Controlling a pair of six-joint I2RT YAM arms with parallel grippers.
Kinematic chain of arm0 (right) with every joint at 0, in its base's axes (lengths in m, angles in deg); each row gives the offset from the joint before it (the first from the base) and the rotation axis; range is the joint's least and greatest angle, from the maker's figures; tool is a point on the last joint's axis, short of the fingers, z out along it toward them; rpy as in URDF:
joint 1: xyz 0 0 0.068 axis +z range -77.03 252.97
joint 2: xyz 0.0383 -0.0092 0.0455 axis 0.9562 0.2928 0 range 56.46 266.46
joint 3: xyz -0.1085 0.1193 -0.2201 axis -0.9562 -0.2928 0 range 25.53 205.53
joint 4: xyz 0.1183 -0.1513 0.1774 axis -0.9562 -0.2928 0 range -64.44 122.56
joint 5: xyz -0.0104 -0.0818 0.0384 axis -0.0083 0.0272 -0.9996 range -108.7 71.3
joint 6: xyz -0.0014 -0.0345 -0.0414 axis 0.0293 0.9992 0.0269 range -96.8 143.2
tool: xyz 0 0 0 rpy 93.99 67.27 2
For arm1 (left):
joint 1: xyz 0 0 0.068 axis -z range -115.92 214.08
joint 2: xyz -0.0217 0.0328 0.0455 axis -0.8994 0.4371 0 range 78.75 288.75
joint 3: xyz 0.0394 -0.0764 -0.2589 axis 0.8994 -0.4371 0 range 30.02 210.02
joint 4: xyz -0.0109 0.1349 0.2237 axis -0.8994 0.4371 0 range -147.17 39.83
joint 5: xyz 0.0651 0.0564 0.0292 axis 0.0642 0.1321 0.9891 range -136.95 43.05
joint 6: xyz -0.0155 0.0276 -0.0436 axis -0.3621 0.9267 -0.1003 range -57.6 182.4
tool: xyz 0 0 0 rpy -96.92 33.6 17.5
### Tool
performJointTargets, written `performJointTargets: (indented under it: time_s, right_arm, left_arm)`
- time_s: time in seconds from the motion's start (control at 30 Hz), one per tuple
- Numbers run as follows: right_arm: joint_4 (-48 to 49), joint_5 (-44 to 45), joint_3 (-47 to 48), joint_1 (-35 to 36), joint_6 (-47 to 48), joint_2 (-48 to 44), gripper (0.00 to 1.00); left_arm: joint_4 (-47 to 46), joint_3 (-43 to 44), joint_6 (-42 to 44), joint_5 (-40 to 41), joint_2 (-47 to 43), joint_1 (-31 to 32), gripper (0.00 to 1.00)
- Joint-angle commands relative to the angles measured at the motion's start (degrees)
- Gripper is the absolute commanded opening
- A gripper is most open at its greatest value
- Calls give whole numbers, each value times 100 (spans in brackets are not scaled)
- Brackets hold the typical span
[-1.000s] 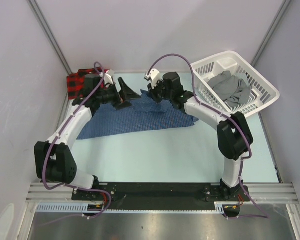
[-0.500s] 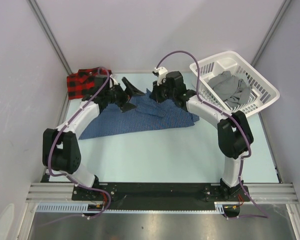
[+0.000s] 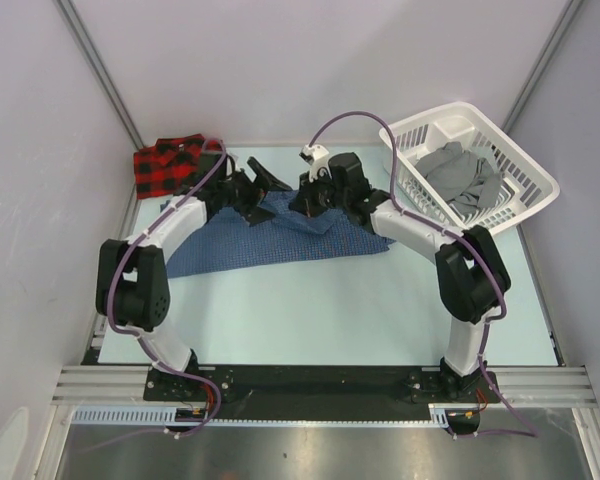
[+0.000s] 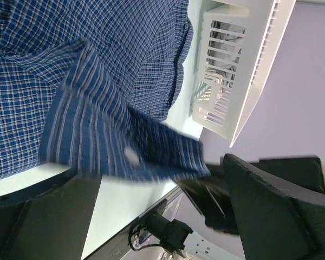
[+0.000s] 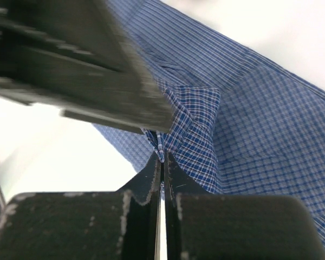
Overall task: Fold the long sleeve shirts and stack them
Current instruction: Fold the shirt
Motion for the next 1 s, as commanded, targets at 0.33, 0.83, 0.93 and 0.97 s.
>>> performJointTargets:
  time_s: [0.33,0.83,0.93,0.97]
  right_arm:
    - [394,-112,-211,270,313,-546,18]
    - [-1778,-340,167,-1258,1175,-846,100]
    - [-1848,-393,290,-1443,1130,-617,100]
    - [-1866,-410,299,-1478,1156,-564,100]
  left_arm:
    - [55,-136,50,-8,-184,23,18]
    - [2971,857,6400,-720,-308,-223,5]
    - [3227,804,6903,-378,-290,-407,12]
    - [3271,821,6984,-272,-238,-460,14]
